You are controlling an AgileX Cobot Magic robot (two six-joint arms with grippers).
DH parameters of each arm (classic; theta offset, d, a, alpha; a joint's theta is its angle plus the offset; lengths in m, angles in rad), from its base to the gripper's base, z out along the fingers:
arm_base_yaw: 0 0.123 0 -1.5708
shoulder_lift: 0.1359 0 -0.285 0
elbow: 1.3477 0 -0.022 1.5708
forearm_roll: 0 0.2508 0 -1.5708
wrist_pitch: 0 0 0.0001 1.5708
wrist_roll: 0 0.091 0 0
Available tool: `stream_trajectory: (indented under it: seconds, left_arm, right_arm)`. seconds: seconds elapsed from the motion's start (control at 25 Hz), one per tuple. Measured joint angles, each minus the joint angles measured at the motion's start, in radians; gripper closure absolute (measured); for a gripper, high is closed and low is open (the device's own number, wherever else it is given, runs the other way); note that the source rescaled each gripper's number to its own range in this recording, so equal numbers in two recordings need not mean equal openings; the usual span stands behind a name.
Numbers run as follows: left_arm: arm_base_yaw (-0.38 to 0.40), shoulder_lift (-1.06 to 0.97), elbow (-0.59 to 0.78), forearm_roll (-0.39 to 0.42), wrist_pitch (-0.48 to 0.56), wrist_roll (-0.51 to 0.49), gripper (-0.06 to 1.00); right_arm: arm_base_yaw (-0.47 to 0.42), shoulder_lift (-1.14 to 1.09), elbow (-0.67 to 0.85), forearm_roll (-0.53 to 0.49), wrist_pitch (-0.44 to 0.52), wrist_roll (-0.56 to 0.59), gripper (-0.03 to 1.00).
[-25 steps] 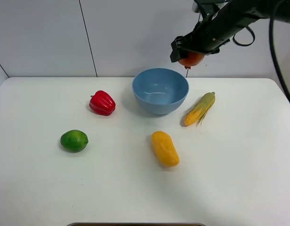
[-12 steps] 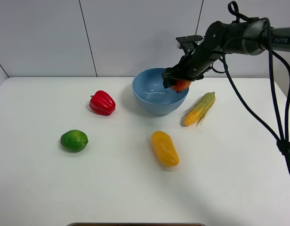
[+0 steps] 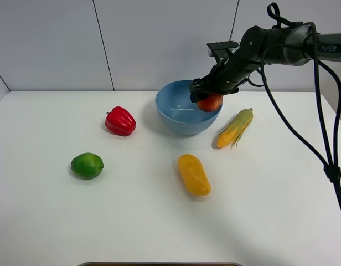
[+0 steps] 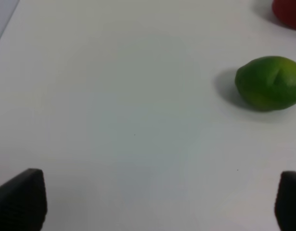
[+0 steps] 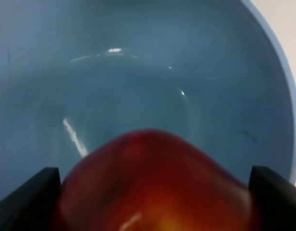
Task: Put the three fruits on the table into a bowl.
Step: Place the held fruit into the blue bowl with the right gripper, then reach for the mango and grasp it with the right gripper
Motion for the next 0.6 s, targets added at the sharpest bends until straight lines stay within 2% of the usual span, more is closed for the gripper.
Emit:
stream_trajectory:
  seconds: [0.08,0.24,0.44,0.6]
  left_arm:
    - [0.000,0.000,0.000,0.000,0.000,-0.001,0.15]
    - [0.000,0.000,0.000,0.000,0.000,-0.001,0.15]
    - [0.000,0.000,0.000,0.000,0.000,-0.001,0.15]
    - [0.000,0.000,0.000,0.000,0.000,-0.001,0.15]
  right_arm:
    - [0.000,0.000,0.000,0.000,0.000,0.000,0.49]
    - [0.000,0.000,0.000,0.000,0.000,0.000,0.31]
    - [0.000,0.000,0.000,0.000,0.003,0.000,0.27]
    - [0.000,-0.008,-0.001,0.000,0.054,0.000,0.27]
